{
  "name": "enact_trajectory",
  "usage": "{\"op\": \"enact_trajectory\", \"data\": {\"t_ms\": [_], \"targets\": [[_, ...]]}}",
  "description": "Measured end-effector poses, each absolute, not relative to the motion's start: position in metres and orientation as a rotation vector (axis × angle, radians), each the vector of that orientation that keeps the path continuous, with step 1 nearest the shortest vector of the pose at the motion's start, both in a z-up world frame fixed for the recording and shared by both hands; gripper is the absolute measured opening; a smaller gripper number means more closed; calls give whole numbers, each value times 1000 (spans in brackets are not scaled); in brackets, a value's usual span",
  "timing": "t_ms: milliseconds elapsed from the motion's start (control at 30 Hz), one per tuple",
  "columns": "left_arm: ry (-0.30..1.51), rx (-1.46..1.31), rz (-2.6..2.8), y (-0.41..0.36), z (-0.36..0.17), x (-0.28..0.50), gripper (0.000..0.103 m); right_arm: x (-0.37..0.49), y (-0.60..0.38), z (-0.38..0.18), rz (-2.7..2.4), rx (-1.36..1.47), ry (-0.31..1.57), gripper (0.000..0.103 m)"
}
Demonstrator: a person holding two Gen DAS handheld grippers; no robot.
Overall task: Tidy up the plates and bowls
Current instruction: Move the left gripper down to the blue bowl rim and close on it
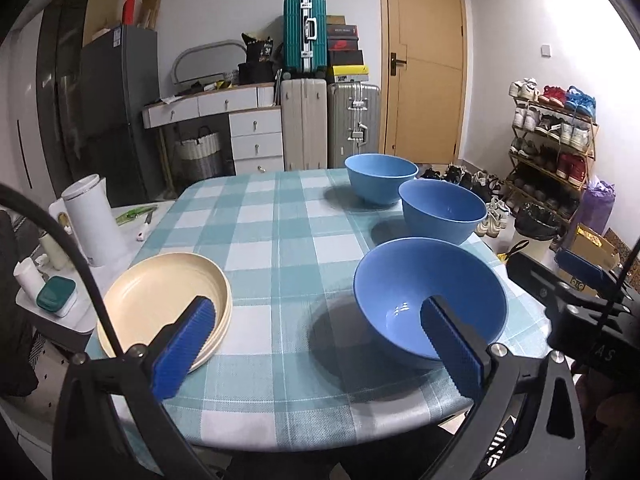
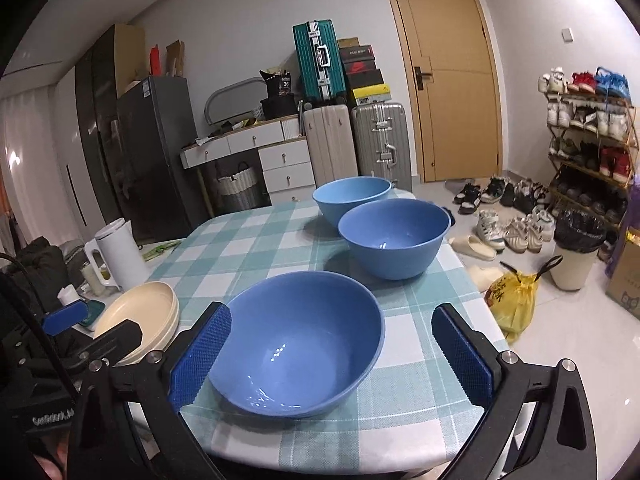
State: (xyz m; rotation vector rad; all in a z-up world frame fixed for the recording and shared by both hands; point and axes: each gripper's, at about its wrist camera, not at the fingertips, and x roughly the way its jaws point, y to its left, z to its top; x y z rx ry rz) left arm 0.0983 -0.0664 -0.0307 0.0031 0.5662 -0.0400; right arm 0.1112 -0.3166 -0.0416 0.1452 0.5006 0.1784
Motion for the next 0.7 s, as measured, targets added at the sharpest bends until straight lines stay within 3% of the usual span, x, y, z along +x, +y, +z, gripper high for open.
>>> {"op": "enact_trajectory", "data": {"t_ms": [367,700], "targets": [[690,-42,-221,-76,-6,173,103,144,-351,-30,178,146,459,102],[1025,-19,-308,-135,-12,313,103,227,-391,0,122,86,467,102]]}}
